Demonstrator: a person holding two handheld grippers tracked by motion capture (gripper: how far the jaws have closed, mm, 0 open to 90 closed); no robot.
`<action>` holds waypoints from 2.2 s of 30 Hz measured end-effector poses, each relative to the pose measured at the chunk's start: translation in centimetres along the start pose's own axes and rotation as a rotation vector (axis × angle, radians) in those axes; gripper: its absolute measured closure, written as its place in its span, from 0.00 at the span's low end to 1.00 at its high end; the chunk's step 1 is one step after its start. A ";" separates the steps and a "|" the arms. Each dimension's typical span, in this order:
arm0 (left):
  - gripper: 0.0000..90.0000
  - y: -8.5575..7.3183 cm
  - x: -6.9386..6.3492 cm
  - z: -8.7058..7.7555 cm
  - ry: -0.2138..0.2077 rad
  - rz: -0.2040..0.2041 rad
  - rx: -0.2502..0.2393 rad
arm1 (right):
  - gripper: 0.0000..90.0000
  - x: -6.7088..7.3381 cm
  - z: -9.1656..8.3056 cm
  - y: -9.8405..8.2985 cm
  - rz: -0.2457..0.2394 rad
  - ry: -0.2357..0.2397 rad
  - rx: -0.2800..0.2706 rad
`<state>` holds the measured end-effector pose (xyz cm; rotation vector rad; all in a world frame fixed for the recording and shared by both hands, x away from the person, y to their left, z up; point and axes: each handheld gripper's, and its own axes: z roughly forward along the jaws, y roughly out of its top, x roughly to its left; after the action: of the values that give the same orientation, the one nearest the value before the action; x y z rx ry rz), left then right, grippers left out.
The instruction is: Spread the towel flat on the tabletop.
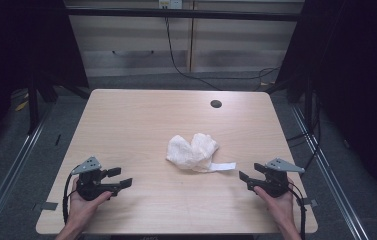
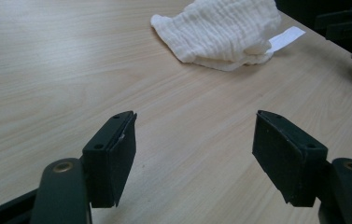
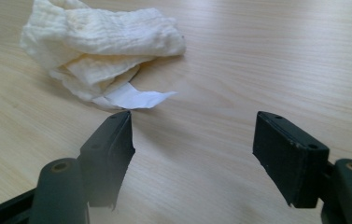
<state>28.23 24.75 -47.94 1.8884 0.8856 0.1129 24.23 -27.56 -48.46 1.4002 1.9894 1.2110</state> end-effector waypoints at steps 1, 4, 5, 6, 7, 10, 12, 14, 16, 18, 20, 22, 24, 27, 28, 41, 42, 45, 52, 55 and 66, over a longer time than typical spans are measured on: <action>0.33 0.0 0.0 0.1 -0.002 -0.002 0.003 | 0.32 0.1 0.1 0.1 -0.003 0.003 0.001; 0.29 -0.1 0.1 0.1 0.008 -0.005 0.014 | 0.33 0.1 0.2 0.3 0.000 0.016 0.008; 0.29 -0.1 0.2 0.1 -0.002 -0.005 0.015 | 0.33 0.1 0.2 0.3 0.000 0.016 0.008; 0.29 -0.1 0.3 0.0 0.001 -0.001 0.021 | 0.35 0.0 0.3 0.5 0.004 0.027 0.009; 0.29 -0.1 0.4 0.0 0.007 0.000 0.024 | 0.35 0.0 0.4 0.6 0.007 0.042 0.016; 0.30 -0.1 0.5 -0.3 0.022 -0.019 0.018 | 0.42 0.2 1.0 1.2 0.001 0.113 0.055; 0.31 -0.1 0.5 -0.3 0.025 -0.018 0.016 | 0.49 0.6 1.3 1.5 -0.023 0.150 0.093; 0.31 -0.1 0.5 -0.1 0.015 -0.003 0.028 | 0.50 1.2 1.7 1.8 -0.051 0.174 0.111; 0.31 0.0 0.4 0.1 0.011 -0.004 0.026 | 0.51 1.4 1.9 2.0 -0.060 0.194 0.120; 0.31 0.2 0.4 0.5 -0.001 0.003 0.037 | 0.52 1.9 2.4 3.2 -0.076 0.225 0.109; 0.31 0.3 0.2 0.7 0.000 0.022 0.041 | 0.52 1.8 2.5 3.5 -0.075 0.232 0.101; 0.31 0.3 0.1 0.9 -0.011 0.021 0.045 | 0.51 1.7 3.4 5.2 -0.067 0.264 0.080; 0.31 0.3 0.2 1.1 -0.009 0.019 0.053 | 0.50 1.7 4.4 6.5 -0.061 0.274 0.085; 0.31 0.3 0.1 1.1 -0.012 0.027 0.055 | 0.51 1.9 5.5 7.7 -0.067 0.288 0.086; 0.31 0.3 0.0 1.1 -0.015 0.027 0.053 | 0.52 2.4 6.6 8.8 -0.084 0.294 0.093; 0.31 0.0 -0.2 0.7 -0.016 0.025 0.053 | 0.38 4.5 14.2 8.1 -0.135 0.318 0.269; 0.31 -0.1 -0.2 0.6 -0.012 0.023 0.054 | 0.40 4.4 14.9 7.2 -0.139 0.310 0.284; 0.31 -0.1 -0.3 0.5 -0.006 0.022 0.054 | 0.55 4.3 15.0 6.7 -0.138 0.302 0.272; 0.31 -0.3 -0.6 0.6 -0.003 0.029 0.070 | 0.80 5.3 14.2 6.1 -0.175 0.326 0.267; 0.31 -0.4 -0.6 0.6 0.002 0.025 0.074 | 0.81 5.5 13.7 5.5 -0.168 0.351 0.263; 0.31 -0.4 -0.7 0.6 -0.005 0.021 0.068 | 0.81 7.2 11.0 3.8 -0.227 0.367 0.266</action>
<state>27.78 23.98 -48.33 1.9603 0.8765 0.0917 31.52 -16.09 -50.09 1.0798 2.5629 1.1999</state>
